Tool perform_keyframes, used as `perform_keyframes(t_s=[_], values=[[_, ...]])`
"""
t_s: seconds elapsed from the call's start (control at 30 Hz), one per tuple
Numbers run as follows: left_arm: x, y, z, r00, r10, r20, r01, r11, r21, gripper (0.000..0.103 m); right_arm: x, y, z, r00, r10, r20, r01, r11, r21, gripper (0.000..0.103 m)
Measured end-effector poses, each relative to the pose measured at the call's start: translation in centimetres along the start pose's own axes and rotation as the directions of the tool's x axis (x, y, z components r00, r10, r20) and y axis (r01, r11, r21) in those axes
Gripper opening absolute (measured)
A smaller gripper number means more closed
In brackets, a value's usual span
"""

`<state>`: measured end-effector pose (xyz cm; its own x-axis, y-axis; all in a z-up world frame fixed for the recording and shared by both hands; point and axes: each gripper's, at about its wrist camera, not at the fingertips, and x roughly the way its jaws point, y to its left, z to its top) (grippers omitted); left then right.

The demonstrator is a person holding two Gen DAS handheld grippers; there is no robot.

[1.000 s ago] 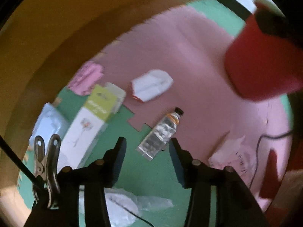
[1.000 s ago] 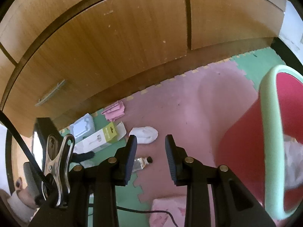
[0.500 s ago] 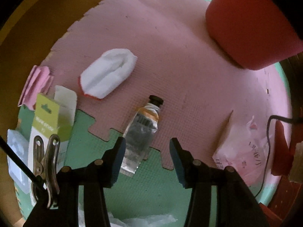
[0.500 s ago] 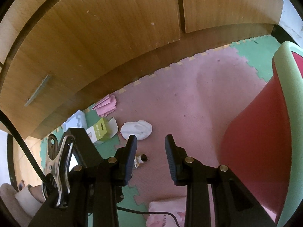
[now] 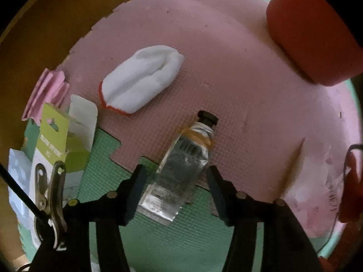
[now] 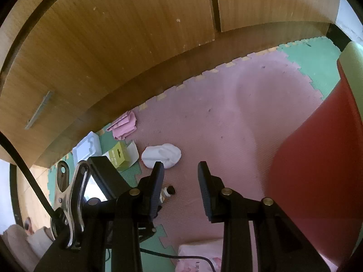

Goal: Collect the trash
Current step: 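Lower the left gripper onto the glass bottle while the right gripper reaches the white glove, then close the right gripper on the white glove while the left gripper closes on the bottle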

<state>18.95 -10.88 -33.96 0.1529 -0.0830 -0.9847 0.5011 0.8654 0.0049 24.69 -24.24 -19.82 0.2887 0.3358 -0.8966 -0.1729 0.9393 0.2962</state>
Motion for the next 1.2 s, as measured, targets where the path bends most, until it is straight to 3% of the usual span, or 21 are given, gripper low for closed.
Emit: perform_keyframes(t_s=[0.07,0.13,0.37,0.57,0.77,0.93,1.03,1.2], values=[[0.2,-0.5,-0.1,1.0,0.002,0.014,-0.002,1.0,0.001,0.045,0.0,0.1,0.0,1.0,0.0,0.001,0.0,1.0,-0.006,0.032],[0.0,-0.2,-0.4,1.0,0.006,0.021,-0.006,1.0,-0.013,0.041,0.1,0.1,-0.1,1.0,-0.001,0.001,0.001,1.0,-0.009,0.032],[-0.7,2.0,-2.2,0.999,0.002,0.039,0.003,0.991,-0.131,0.04,0.8,0.2,-0.3,1.0,-0.003,-0.009,0.003,1.0,-0.003,0.032],[-1.5,6.0,-3.6,0.997,-0.023,0.074,0.047,0.938,-0.344,0.04,2.2,1.1,-0.9,0.999,0.001,-0.038,-0.002,1.0,-0.025,0.032],[-3.3,8.7,-4.7,0.992,-0.018,0.124,0.074,0.884,-0.462,0.039,4.9,1.7,-1.3,0.996,0.035,-0.076,-0.038,0.999,-0.036,0.032],[-3.7,9.8,-4.7,0.991,-0.019,0.129,0.08,0.87,-0.487,0.039,8.8,1.4,-1.3,0.991,0.042,-0.126,-0.041,0.999,0.007,0.032],[-4.2,7.8,-4.8,0.992,-0.019,0.121,0.077,0.867,-0.492,0.039,10.8,1.2,-1.2,0.988,0.05,-0.147,-0.046,0.999,0.028,0.032],[-3.2,8.0,-4.2,0.993,-0.027,0.119,0.083,0.865,-0.495,0.039,13.3,1.5,-0.5,0.988,0.033,-0.15,-0.031,0.999,0.02,0.032]])
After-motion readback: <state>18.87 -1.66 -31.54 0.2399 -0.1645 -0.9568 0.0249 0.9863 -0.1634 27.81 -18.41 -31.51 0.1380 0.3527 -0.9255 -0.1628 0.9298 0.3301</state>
